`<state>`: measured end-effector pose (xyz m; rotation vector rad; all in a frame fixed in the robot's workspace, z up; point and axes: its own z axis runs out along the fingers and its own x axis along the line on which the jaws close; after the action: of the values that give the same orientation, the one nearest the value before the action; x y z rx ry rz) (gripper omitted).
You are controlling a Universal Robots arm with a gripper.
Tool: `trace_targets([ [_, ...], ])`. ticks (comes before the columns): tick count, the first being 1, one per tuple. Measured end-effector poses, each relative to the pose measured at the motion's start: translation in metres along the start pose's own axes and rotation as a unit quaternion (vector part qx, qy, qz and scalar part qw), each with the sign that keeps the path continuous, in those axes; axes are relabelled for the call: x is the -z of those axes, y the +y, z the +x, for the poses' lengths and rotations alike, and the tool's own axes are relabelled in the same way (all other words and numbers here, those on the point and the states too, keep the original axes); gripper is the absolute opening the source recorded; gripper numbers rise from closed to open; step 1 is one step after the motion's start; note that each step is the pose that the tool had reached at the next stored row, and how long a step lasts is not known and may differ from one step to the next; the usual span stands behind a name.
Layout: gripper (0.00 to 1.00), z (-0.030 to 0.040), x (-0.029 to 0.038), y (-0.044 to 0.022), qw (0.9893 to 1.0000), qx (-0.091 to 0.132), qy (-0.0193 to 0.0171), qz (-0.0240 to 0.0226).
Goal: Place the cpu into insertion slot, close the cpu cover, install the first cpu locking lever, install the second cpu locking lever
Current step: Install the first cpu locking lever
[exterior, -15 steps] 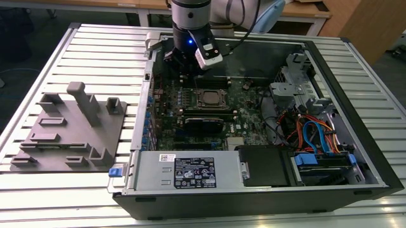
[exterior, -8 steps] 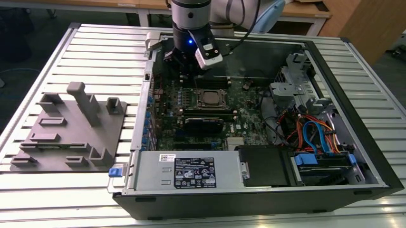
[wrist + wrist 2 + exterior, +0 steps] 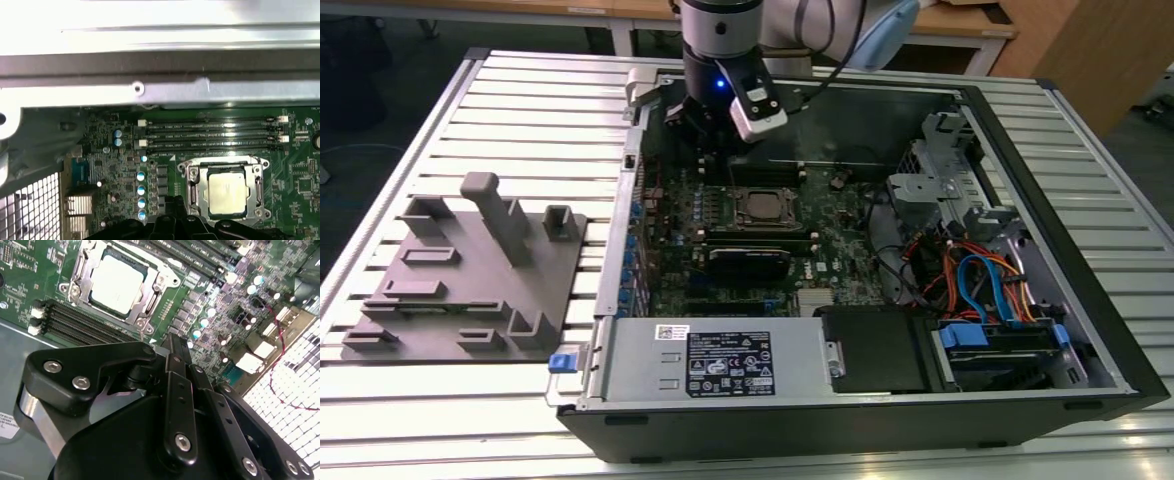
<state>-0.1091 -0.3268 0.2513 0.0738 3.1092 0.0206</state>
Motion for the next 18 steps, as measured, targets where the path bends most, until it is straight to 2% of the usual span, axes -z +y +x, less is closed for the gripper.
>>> trace_targets([
  [2,0.1,0.0005,0.0,0.0035,1.0,0.0,0.0,0.0],
  [6,0.1,0.0026,-0.0002,0.0147,1.0,0.0,-0.0001,-0.0001],
  [9,0.1,0.0035,-0.0002,0.0192,1.0,0.0,0.0,0.0],
  [13,0.1,0.0029,-0.0002,0.0198,1.0,0.0,0.0,-0.0005],
  [18,0.1,-0.0014,-0.0004,0.0201,1.0,0.0,0.0,-0.0006],
])
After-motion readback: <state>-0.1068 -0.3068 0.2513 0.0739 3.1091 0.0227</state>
